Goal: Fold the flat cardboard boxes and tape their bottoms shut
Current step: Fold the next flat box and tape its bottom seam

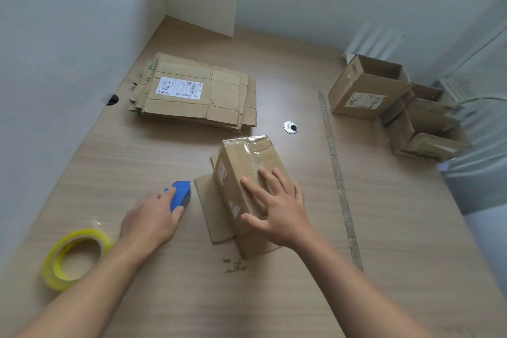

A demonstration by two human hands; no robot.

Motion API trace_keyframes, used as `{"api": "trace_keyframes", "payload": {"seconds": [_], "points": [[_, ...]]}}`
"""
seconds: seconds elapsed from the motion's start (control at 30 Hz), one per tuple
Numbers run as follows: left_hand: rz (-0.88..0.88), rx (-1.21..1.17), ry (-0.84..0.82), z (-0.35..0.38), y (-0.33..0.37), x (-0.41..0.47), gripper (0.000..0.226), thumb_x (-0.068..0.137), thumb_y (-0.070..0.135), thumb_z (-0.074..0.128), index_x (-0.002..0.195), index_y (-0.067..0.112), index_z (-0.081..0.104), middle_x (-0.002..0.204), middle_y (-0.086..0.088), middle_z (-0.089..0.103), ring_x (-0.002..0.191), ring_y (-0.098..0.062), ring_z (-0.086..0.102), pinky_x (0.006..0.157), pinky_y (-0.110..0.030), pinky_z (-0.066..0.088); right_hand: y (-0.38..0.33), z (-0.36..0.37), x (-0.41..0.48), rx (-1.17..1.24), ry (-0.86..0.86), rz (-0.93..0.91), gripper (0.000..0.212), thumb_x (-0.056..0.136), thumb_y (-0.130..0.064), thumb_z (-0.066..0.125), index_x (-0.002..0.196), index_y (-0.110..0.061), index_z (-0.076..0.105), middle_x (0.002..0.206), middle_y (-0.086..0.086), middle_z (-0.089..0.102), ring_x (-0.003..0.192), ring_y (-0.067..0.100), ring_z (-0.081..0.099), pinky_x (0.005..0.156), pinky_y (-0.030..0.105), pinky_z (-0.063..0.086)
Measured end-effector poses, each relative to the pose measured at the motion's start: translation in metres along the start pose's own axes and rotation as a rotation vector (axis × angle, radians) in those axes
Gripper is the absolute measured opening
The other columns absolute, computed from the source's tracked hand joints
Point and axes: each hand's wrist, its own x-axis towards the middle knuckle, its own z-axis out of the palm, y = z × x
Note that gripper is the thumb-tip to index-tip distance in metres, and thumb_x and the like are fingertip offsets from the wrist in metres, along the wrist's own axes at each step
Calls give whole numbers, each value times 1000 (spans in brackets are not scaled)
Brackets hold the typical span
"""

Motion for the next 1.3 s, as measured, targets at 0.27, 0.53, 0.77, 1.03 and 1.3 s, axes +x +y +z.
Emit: {"api": "trace_keyframes", "payload": {"seconds": [0.27,0.53,0.77,1.03,1.3], "points": [[187,-764,212,-44,65,31,72,89,35,71,152,23,37,154,-1,38,142,-14,34,116,-31,27,4,6,-9,-20,27,-37,75,79,-76,43,143,-68,5,164,-18,-5,147,7,-19,118,54,-6],[66,-751,52,-30,103,33,70,96,30,63,155,16,29,152,-5,45,139,-19,42,110,-26,31,3,9,-7,-51,25,-70,75,81,-76,46,145,-66,9,165,-16,-3,149,9,-18,118,56,-5],[-46,-816,153,-21,113,22,25,94,32,60,116,21,60,104,3,71,101,-23,63,78,-30,44,3,10,-6,-51,30,-79,74,78,-78,41,145,-67,11,165,-16,0,150,10,-14,118,55,-4],[-86,-1186,62,-20,95,28,31,92,20,66,122,27,69,102,17,72,104,-10,66,98,-38,52,13,2,-6,15,34,-106,70,78,-73,49,140,-71,16,164,-20,6,151,8,-9,119,49,-1],[38,-995,-40,-23,70,38,54,91,20,71,141,20,53,118,5,61,102,-12,64,93,-34,54,31,-18,-9,226,23,-132,68,76,-63,60,136,-65,30,160,-21,17,151,3,-1,120,45,3]]}}
